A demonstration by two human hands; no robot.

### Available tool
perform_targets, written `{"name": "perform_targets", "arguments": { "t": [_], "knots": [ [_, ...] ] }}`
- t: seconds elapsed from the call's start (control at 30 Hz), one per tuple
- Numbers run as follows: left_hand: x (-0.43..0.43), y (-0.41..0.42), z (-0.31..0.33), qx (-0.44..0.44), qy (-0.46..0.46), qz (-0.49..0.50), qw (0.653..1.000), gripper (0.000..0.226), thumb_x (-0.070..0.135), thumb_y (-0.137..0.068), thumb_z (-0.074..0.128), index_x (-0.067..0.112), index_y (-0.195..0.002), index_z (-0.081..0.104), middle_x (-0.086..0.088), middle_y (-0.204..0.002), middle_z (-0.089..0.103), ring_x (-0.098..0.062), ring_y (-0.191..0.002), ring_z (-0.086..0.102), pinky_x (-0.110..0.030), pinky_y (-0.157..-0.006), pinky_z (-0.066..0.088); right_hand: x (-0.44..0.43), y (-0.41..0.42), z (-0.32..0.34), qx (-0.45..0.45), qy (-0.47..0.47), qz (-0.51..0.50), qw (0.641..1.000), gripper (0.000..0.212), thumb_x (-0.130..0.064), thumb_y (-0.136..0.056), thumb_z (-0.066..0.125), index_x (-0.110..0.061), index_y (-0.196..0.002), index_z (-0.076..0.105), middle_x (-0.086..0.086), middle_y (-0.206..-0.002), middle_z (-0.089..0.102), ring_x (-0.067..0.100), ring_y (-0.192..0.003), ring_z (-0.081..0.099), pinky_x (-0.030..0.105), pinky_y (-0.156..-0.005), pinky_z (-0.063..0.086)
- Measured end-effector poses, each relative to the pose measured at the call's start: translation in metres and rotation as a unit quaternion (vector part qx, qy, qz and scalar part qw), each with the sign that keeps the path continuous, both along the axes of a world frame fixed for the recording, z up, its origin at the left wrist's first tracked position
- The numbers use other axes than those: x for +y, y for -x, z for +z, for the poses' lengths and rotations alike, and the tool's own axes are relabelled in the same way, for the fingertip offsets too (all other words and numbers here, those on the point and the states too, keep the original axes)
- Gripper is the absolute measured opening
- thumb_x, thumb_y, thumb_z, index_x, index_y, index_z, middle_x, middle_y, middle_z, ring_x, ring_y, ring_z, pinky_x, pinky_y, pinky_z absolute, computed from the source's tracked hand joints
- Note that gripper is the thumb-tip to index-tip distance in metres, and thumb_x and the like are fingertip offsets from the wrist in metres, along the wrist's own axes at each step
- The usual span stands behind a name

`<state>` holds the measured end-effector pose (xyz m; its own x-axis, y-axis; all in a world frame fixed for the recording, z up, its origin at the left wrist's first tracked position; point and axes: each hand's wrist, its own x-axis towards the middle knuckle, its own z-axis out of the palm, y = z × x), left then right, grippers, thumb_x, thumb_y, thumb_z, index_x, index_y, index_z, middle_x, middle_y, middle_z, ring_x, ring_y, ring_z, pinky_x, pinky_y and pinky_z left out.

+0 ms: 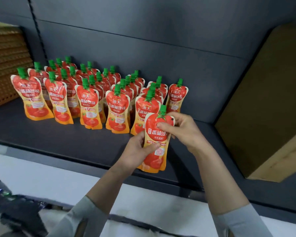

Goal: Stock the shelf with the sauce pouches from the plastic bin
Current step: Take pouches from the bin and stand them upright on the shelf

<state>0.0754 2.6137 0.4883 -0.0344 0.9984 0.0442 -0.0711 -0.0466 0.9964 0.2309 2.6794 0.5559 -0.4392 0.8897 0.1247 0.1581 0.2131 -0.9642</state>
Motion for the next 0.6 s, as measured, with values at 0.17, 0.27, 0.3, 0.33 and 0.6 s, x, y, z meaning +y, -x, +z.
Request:
{"name": "perform_targets", "arguments": {
  "t": [0.17, 0.27, 0.3, 0.33, 0.6],
  "knots": [
    [0.028, -0.033, -0.014, 0.048, -0.028, -0.005, 0.998, 0.039, 0.017, -0.089, 0.068, 0.029, -0.123, 0.055, 0.013, -0.115, 0.067, -0.004, -0.111, 0.062, -0.02, -0.088, 0.052, 0.026, -0.038, 0.001, -0.029, -0.034, -0.061, 0.997, 0.021, -0.014, -0.084, 0.076, -0.004, -0.101, 0.069, 0.002, -0.091, 0.076, 0.006, -0.071, 0.071, 0.013, -0.051, 0.047],
    [0.044, -0.05, -0.03, 0.151, -0.054, 0.027, 0.987, 0.051, 0.02, -0.09, 0.066, 0.031, -0.135, 0.044, 0.013, -0.129, 0.056, -0.003, -0.12, 0.053, -0.023, -0.099, 0.047, 0.051, -0.056, -0.002, -0.038, -0.059, -0.113, 0.991, 0.014, -0.019, -0.084, 0.077, -0.015, -0.096, 0.069, -0.002, -0.091, 0.076, 0.006, -0.076, 0.072, 0.013, -0.055, 0.049],
    [0.05, -0.056, -0.035, 0.19, -0.062, 0.038, 0.979, 0.057, 0.021, -0.09, 0.066, 0.028, -0.14, 0.04, 0.01, -0.136, 0.05, -0.004, -0.126, 0.048, -0.026, -0.104, 0.043, 0.06, -0.061, -0.003, -0.046, -0.064, -0.126, 0.989, 0.013, -0.021, -0.084, 0.077, -0.018, -0.094, 0.069, -0.003, -0.093, 0.076, 0.006, -0.08, 0.073, 0.015, -0.059, 0.051],
    [0.056, -0.061, -0.039, 0.229, -0.068, 0.047, 0.97, 0.061, 0.021, -0.09, 0.065, 0.025, -0.144, 0.037, 0.008, -0.142, 0.044, -0.006, -0.131, 0.042, -0.026, -0.108, 0.038, 0.071, -0.065, -0.004, -0.054, -0.068, -0.136, 0.987, 0.012, -0.023, -0.085, 0.076, -0.021, -0.093, 0.068, -0.004, -0.095, 0.076, 0.007, -0.084, 0.073, 0.018, -0.063, 0.053],
    [0.119, -0.083, -0.045, 0.372, -0.034, 0.057, 0.926, 0.069, 0.018, -0.097, 0.055, 0.021, -0.154, 0.017, 0.0, -0.161, 0.009, -0.016, -0.148, 0.011, -0.028, -0.117, 0.019, 0.144, -0.06, -0.011, -0.072, -0.113, -0.152, 0.979, 0.015, -0.027, -0.09, 0.072, -0.025, -0.102, 0.064, -0.006, -0.106, 0.071, 0.009, -0.095, 0.07, 0.038, -0.082, 0.061]
  ]
}}
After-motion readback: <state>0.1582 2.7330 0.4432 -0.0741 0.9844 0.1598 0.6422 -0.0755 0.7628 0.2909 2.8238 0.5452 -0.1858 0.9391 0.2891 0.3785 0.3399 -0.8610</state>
